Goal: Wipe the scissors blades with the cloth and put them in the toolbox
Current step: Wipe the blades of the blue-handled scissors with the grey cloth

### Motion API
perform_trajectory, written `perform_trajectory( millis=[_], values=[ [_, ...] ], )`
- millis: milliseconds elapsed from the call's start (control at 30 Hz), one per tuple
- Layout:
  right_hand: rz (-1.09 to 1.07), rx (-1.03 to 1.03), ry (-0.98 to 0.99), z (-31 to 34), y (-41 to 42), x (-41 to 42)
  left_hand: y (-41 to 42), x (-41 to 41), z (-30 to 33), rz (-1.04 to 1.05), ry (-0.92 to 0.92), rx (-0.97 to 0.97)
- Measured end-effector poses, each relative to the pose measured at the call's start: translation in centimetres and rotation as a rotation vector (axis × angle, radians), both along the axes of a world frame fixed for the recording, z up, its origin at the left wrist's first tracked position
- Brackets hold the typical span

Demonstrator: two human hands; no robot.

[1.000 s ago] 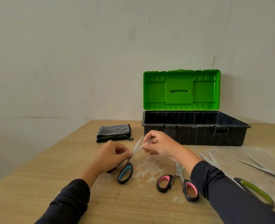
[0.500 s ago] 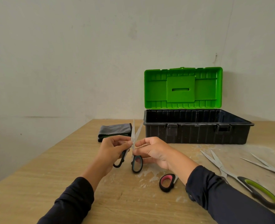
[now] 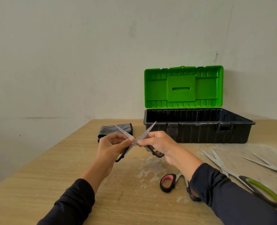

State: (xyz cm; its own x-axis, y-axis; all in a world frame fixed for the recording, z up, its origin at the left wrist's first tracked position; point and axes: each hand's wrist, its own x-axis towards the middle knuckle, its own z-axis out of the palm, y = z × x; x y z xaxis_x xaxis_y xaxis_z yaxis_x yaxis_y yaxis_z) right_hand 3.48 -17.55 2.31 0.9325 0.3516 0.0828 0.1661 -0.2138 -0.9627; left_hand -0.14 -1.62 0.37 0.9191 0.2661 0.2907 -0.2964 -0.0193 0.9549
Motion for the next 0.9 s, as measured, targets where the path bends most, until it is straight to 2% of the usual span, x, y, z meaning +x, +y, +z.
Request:
perform_trajectory(
  millis=[167, 300, 400, 433, 500, 600, 733, 800, 900],
  values=[
    [0.006, -0.021, -0.016, 0.2, -0.6, 0.0, 0.1, 0.0, -0.1, -0.002, 0.017, -0.009],
    [-0.025, -0.01, -0.015, 0.9, -1.0, 0.1, 0.5, -0.2, 0.4, -0.127, -0.005, -0.087],
    [-0.095, -0.002, -0.053, 1.4, -1.5, 0.9, 1.8, 1.3, 0.6, 0.021, 0.013, -0.219],
    [-0.124, -0.02, -0.066, 1.5, -1.8, 1.2, 2.4, 2.3, 0.7, 0.11, 0.033, -0.202],
    [-0.17, -0.068, -0.092, 1.5, -2.0, 1.7, 3.3, 4.7, 0.6, 0.3, 0.104, 0.037],
    [-0.167, -0.126, -0.112, 1.3, -1.9, 2.1, 4.2, 8.2, 0.3, 0.491, 0.101, 0.571],
    [-0.164, -0.144, -0.105, 1.5, -1.6, 2.8, 4.9, 11.7, -0.1, 0.418, 0.042, 1.056],
    [-0.176, -0.135, -0.104, 1.5, -1.7, 3.4, 5.3, 13.0, -0.4, 0.319, 0.104, 1.193],
    [-0.194, -0.127, -0.095, 1.3, -2.1, 3.8, 6.0, 13.6, -0.3, 0.259, 0.156, 1.169]
  ],
)
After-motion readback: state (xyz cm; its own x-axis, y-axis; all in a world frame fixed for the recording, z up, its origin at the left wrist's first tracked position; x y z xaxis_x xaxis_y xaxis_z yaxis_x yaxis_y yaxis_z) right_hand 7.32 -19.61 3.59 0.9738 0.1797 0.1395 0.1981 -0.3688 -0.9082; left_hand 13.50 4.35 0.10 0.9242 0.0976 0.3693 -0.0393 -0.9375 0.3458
